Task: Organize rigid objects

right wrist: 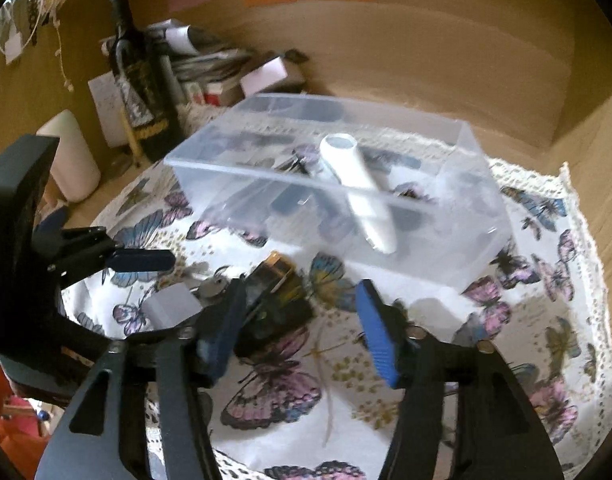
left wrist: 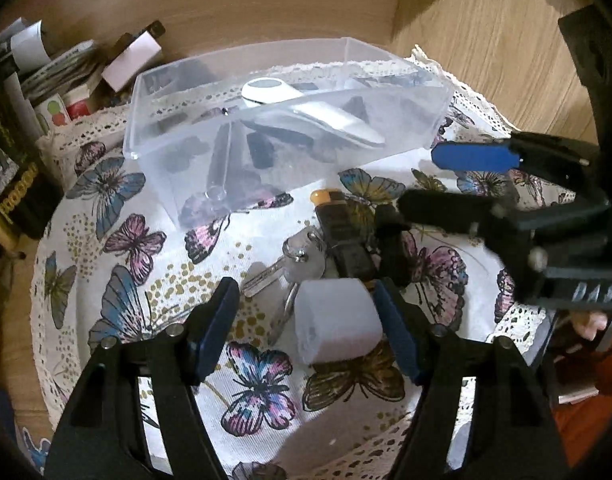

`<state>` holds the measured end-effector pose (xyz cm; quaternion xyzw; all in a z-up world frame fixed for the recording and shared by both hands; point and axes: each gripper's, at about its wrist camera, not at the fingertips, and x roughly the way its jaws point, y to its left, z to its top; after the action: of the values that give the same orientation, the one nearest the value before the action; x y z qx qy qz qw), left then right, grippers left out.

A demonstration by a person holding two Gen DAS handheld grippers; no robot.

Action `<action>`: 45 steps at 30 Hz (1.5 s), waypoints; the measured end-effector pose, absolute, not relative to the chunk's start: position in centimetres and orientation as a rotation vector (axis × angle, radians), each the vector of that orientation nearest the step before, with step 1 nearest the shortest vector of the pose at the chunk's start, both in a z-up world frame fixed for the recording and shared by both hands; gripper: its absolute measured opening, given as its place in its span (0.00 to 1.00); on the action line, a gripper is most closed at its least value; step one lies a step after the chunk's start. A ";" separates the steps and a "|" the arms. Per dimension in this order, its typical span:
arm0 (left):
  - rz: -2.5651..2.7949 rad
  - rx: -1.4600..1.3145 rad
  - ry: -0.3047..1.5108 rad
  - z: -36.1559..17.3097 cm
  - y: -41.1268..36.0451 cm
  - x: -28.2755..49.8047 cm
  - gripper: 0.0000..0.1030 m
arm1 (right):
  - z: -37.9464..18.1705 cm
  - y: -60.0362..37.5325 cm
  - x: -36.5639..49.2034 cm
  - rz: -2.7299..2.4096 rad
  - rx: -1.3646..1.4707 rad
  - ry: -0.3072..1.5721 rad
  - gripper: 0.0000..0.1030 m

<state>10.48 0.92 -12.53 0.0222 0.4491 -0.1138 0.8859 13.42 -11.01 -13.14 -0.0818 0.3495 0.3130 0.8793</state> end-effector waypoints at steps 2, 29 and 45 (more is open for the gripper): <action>-0.246 0.042 0.943 -12.8 1.0 10.4 0.56 | -13.6 -10.6 13.4 0.660 -0.182 0.745 0.55; -0.217 0.006 0.867 -11.0 2.7 9.3 0.27 | -15.2 -11.0 14.6 0.678 -0.097 0.840 0.30; -0.187 0.030 0.722 -6.1 2.6 9.7 0.27 | -9.8 -13.9 14.6 0.626 -0.036 0.649 0.30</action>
<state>9.66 2.61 -6.13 0.0147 0.3529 -0.0913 0.9311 14.57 -13.95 -9.82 -0.0172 0.3134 0.3024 0.9000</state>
